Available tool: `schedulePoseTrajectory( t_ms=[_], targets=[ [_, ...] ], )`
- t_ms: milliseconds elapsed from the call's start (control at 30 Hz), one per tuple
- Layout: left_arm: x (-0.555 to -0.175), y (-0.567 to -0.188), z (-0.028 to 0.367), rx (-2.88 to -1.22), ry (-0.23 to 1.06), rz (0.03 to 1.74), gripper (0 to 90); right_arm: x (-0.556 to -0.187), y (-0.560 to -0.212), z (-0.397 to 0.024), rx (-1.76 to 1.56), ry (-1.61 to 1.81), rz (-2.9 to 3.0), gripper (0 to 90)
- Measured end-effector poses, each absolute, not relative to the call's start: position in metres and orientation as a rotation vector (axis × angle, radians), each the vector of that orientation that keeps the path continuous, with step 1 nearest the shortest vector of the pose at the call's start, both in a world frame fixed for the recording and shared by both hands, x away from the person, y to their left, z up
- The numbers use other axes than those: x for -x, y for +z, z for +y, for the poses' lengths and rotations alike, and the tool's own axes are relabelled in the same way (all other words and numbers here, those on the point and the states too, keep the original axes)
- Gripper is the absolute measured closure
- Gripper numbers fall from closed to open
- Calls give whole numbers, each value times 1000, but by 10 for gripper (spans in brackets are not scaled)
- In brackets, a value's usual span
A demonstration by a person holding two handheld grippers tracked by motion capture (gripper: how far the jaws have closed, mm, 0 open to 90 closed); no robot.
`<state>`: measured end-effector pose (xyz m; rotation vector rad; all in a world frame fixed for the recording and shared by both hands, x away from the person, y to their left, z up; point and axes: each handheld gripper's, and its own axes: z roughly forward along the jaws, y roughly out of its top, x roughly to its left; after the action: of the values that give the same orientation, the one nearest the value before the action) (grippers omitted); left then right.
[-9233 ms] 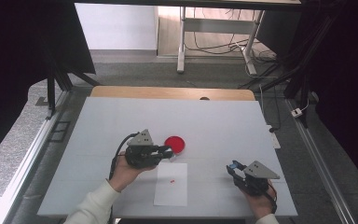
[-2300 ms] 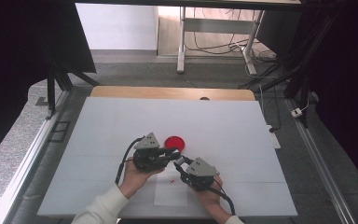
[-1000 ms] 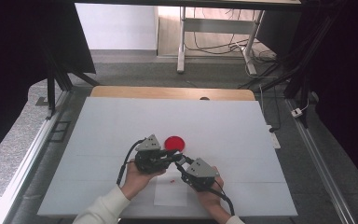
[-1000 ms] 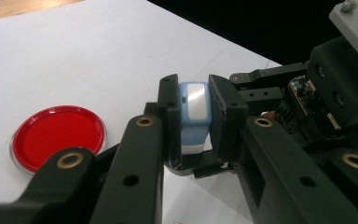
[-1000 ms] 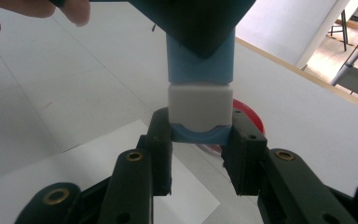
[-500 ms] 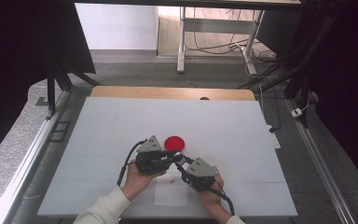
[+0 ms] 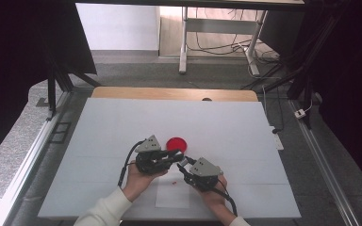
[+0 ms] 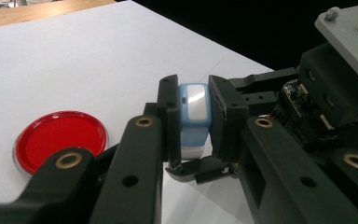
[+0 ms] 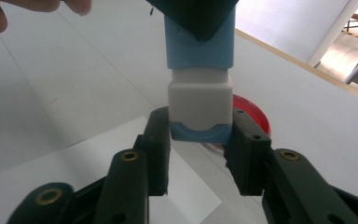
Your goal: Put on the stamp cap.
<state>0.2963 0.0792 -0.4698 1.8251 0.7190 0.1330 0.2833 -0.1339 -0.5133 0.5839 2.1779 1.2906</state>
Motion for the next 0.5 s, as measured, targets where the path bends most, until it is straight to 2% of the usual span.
schedulePoseTrajectory(
  t_ms=[500],
  targets=[
    [-298, -467, 86, -1821, 135, 722, 751, -289, -511, -147, -634, 1316, 2248, 487]
  ],
)
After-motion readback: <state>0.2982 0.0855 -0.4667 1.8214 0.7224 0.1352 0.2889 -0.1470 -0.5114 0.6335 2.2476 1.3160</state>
